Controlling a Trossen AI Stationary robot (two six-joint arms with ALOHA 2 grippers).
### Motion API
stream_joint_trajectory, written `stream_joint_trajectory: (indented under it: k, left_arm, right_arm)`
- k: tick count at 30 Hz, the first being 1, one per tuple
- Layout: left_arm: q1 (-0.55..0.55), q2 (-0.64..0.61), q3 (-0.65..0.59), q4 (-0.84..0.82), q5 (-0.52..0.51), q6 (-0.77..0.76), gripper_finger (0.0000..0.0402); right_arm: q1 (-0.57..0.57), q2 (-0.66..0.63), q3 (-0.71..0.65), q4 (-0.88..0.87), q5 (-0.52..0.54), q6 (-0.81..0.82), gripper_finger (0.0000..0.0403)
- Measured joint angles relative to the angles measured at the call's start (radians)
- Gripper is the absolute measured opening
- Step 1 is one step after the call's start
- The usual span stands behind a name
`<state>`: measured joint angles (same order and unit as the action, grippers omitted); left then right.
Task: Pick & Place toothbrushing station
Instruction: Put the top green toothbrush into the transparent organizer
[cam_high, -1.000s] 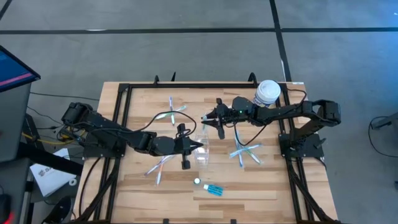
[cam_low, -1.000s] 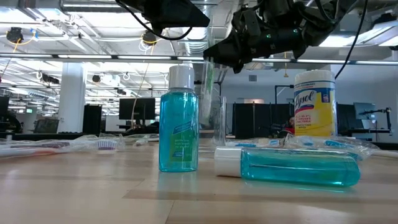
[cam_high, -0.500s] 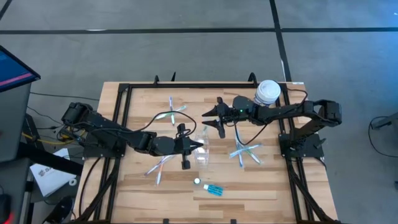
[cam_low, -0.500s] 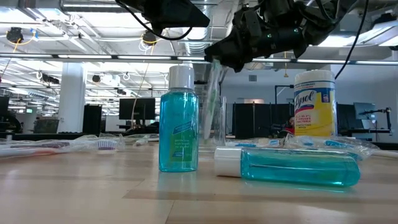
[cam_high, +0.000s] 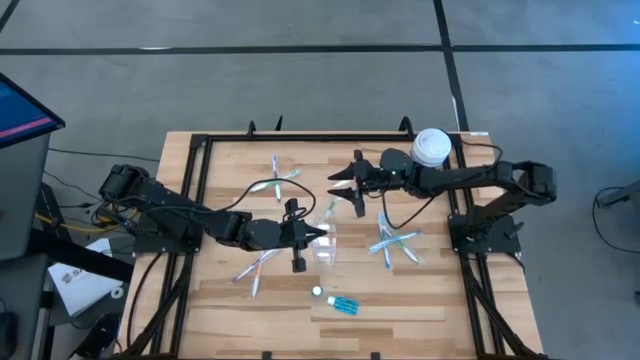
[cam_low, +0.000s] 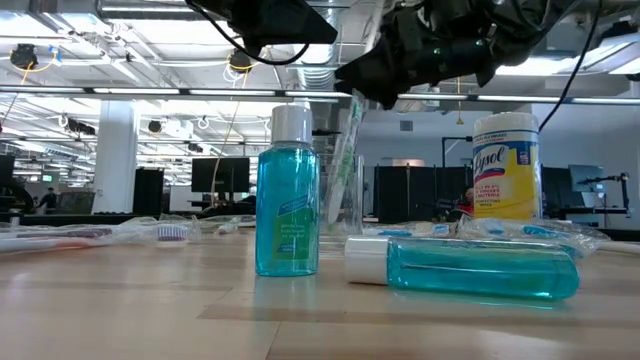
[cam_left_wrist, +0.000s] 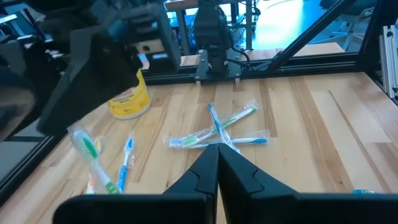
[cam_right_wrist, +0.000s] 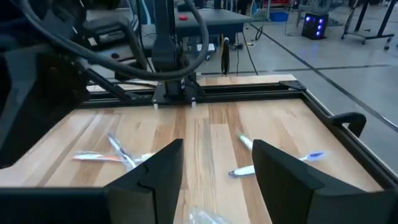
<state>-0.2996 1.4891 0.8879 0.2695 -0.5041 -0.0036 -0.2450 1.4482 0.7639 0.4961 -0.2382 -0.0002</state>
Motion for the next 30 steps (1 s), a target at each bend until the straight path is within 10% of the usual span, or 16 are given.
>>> stream_joint_trajectory:
  k: [15, 30]
  left_arm:
    - [0.062, 0.000, 0.000, -0.166, -0.170, -0.008, 0.0000]
    - [0.366, 0.000, 0.000, -0.459, 0.059, -0.166, 0.0000]
  right_arm:
    - [0.009, -0.147, 0.000, -0.194, 0.000, 0.000, 0.0177]
    - [0.095, -0.194, 0.000, -0.226, 0.001, -0.010, 0.0169]
